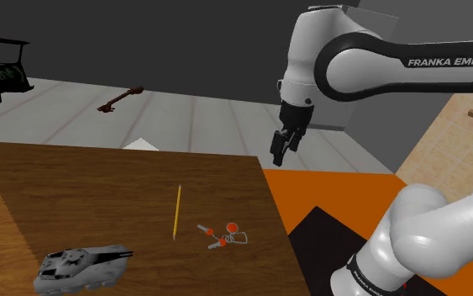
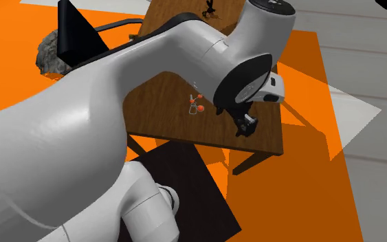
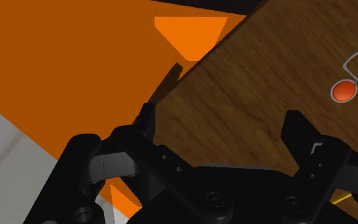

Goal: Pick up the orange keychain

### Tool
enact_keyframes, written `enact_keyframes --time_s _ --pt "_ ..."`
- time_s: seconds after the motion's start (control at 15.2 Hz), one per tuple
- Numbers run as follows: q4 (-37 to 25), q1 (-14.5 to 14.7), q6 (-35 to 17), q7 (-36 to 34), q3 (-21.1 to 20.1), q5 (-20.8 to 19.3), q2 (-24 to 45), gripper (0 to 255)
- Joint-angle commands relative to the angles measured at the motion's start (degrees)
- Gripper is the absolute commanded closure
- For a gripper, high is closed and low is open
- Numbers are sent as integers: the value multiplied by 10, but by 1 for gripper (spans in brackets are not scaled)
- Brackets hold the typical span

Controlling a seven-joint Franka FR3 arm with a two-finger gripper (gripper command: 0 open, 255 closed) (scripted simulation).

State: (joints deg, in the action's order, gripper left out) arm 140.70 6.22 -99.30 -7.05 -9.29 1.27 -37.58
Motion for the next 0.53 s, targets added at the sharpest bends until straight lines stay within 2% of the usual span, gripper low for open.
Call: enact_keyframes --time_s 0.0,0.46 --pt "3 13 -29 4 -12 10 21 0" --pt "-1 57 -131 13 -61 35 112 0"
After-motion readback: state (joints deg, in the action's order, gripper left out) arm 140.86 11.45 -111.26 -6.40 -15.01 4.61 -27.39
